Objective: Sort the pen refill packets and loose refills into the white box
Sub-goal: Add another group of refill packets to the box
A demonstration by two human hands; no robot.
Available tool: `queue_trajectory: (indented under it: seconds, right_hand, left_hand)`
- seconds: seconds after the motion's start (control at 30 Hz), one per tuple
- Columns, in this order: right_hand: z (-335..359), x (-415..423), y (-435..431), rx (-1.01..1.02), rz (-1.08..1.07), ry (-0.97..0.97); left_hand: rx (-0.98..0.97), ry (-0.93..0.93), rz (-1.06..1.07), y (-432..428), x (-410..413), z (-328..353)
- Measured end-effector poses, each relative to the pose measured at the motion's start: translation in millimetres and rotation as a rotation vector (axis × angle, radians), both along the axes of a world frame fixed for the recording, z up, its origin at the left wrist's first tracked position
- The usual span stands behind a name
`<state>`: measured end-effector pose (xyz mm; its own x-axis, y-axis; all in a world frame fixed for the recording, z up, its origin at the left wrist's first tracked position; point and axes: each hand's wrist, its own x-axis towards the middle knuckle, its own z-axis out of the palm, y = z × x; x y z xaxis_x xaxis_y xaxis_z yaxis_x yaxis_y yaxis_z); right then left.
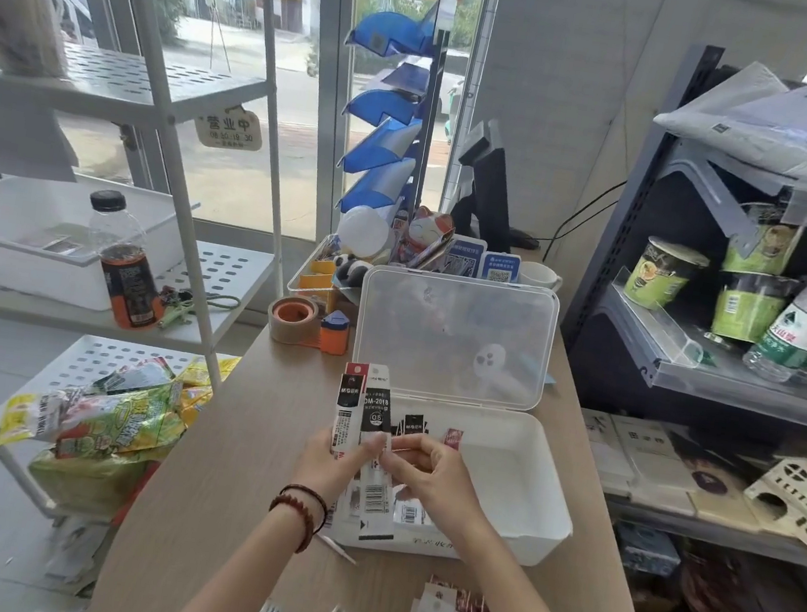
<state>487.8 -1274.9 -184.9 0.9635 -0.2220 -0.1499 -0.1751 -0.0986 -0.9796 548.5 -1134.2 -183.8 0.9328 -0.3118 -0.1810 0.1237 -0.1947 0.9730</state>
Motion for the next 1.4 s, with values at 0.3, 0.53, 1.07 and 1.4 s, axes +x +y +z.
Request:
queue_trajectory:
  seconds: [0.3,0.53,1.07,1.4]
  right_hand:
    - [-8.3,21.2,2.1,-0.159,-0.18,0.041]
    - [-28.5,41.2,23.3,-0.437,-0.076,0.127]
    - [-36.0,56.7,24.8,-0.809,0.022,0.244]
    - [7.1,26.2,30.2,-0.234,0.018,-0.003]
  left_hand:
    - [-0.003,0.169,0.231,36.5,16.7,-10.5]
    - [-0.097,0.305,0.225,45.7,17.6,-17.8]
    - [-0.135,0.247,0.178,69.7,19.7,-24.9]
    - [-0.196,0.161,0.149,41.5,22.7,-11.8]
